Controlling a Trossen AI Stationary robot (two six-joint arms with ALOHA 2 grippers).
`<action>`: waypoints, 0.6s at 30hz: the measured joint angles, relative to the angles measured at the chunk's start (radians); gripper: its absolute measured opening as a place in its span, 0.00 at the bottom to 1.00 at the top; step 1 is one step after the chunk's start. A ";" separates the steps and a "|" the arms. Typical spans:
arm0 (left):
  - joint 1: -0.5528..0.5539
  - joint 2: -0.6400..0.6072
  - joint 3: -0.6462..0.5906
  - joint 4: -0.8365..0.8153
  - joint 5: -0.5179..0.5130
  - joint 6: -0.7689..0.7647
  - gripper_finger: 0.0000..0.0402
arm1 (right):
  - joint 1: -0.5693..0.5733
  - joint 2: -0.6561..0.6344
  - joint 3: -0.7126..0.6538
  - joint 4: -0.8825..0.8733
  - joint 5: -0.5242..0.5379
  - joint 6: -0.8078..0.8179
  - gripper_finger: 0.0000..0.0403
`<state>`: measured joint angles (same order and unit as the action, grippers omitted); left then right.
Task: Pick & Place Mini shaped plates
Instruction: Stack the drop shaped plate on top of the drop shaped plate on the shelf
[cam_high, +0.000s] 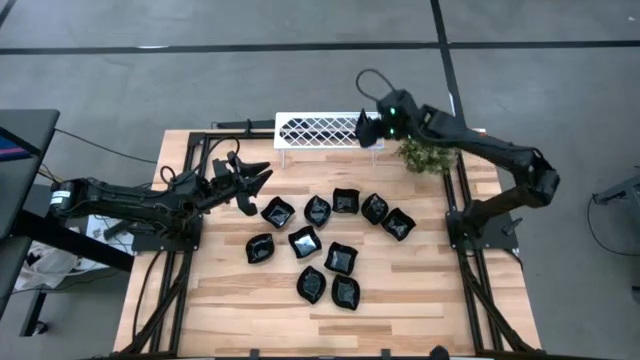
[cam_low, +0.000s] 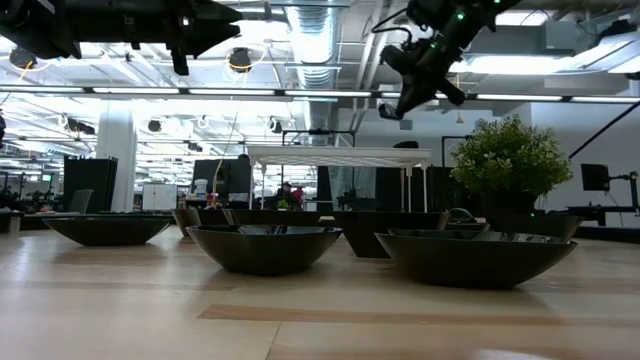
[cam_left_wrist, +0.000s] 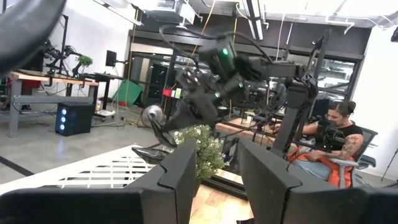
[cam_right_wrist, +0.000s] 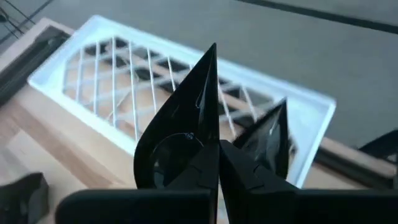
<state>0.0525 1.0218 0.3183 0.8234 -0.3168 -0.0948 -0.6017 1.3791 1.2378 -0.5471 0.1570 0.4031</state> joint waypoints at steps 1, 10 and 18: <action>0.000 0.000 0.000 0.000 0.000 0.000 0.30 | -0.009 0.015 0.033 -0.024 -0.002 -0.007 0.00; 0.000 0.000 0.000 0.000 0.000 0.000 0.30 | -0.068 0.193 0.236 -0.273 -0.004 -0.073 0.00; 0.000 0.000 0.000 0.000 0.000 0.000 0.30 | -0.128 0.255 0.280 -0.326 -0.003 -0.073 0.00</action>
<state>0.0525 1.0218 0.3183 0.8234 -0.3168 -0.0948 -0.7292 1.6340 1.5177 -0.8730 0.1538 0.3302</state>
